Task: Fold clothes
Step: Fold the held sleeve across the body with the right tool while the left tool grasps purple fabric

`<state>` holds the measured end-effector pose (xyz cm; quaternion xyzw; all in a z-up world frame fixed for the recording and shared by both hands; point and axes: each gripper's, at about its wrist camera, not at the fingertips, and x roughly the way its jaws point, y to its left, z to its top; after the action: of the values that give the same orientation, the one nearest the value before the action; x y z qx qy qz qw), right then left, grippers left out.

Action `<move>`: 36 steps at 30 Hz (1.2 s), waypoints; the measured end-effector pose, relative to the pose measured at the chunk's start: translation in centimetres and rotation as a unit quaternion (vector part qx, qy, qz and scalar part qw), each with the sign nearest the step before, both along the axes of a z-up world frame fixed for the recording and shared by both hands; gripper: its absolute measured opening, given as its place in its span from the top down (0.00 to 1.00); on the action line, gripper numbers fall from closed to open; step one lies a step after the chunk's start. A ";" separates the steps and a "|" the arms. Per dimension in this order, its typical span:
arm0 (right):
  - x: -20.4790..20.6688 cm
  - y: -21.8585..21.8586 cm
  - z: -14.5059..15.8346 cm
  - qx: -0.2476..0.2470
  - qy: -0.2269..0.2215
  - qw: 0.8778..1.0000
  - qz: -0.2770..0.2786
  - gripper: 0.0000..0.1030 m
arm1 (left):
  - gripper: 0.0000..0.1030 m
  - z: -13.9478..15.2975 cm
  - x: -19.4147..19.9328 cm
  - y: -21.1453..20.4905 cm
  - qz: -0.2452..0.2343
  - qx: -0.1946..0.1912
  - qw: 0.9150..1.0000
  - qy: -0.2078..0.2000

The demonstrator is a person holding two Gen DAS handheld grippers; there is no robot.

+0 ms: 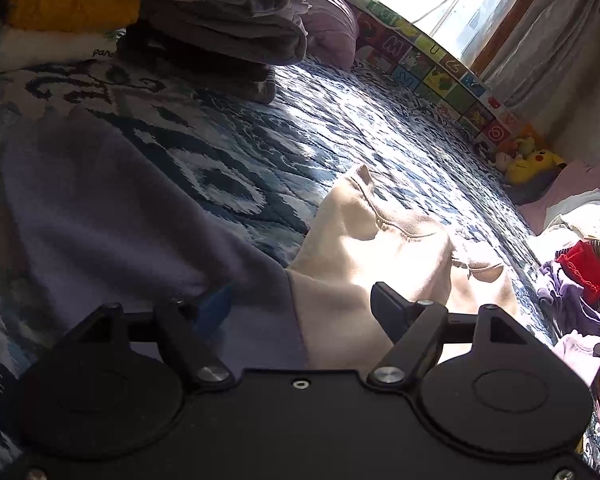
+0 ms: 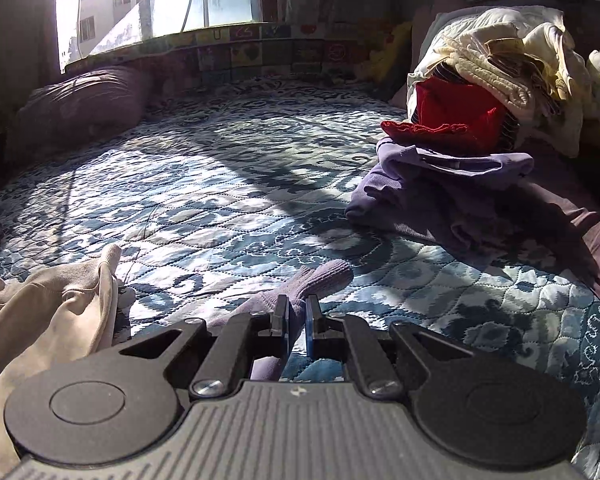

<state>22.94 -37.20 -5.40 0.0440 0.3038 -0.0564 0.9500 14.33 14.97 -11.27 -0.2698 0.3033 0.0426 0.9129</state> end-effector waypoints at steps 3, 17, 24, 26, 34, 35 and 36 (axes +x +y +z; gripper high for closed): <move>0.0 -1.4 -0.9 -0.017 0.019 1.000 -0.012 0.91 | 0.26 -0.1 0.0 0.0 0.000 -0.002 1.000 0.001; -1.3 -4.0 -3.4 -0.044 0.065 0.996 -0.048 0.76 | 0.26 0.3 -0.2 -0.8 -0.018 0.003 1.000 -0.012; -1.0 -5.7 -3.3 -0.006 0.068 0.996 -0.060 0.63 | 0.27 2.8 -2.2 -9.3 -0.210 0.068 0.970 -0.103; -0.4 -6.1 -3.6 0.021 0.080 0.995 -0.063 0.57 | 0.27 3.0 -3.3 -13.2 -0.283 0.092 0.947 -0.123; 1.5 -5.9 -5.8 0.024 0.125 0.990 -0.056 0.50 | 0.31 0.2 -5.8 -24.4 -0.448 0.193 0.862 -0.139; 1.5 -5.8 -5.9 0.023 0.127 0.990 -0.047 0.58 | 0.32 -0.4 -5.8 -25.1 -0.458 0.203 0.854 -0.136; 1.5 -5.8 -6.1 0.022 0.129 0.991 -0.038 0.70 | 0.33 -0.9 -5.8 -25.6 -0.467 0.212 0.848 -0.132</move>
<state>24.43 -42.95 -11.50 0.0691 0.4234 -0.0914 0.8987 8.57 -10.68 -12.17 0.1003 0.2535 -0.3618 0.8915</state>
